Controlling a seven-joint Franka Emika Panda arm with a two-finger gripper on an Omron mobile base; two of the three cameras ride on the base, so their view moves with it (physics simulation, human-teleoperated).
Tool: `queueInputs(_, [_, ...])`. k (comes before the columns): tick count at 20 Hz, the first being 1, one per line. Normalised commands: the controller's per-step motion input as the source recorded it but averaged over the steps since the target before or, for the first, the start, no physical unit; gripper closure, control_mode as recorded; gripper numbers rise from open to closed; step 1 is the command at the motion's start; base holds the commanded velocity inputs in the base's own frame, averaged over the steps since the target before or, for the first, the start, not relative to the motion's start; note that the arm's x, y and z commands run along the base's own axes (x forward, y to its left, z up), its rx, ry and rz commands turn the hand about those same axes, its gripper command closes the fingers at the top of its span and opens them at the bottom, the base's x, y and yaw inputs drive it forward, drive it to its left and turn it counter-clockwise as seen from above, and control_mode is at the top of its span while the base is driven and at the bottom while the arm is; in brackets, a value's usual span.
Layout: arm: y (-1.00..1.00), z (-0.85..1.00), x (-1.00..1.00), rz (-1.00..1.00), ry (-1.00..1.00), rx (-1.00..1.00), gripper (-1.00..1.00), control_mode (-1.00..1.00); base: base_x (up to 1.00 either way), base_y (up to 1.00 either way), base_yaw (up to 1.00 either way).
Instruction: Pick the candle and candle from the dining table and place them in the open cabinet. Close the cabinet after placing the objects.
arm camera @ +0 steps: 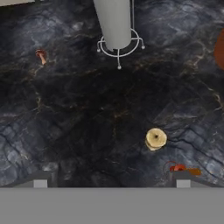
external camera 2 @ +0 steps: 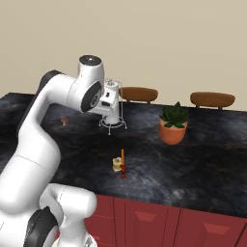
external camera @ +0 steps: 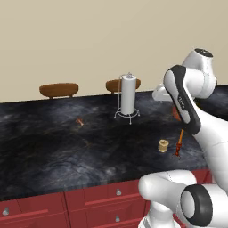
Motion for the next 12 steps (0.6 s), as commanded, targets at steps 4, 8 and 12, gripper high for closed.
queueInputs(4, [-0.75,-0.21,-0.11,0.0,0.0,0.12,-1.0,-1.0,0.0,0.0,0.0])
queueInputs(8, [-0.63,-0.3,-0.24,0.0,0.0,0.09,-1.0,-1.0,0.0,0.0,0.0])
queueInputs(12, [-0.45,-0.42,-0.44,0.02,-0.01,0.01,-1.0,-1.0,0.0,0.0,0.0])
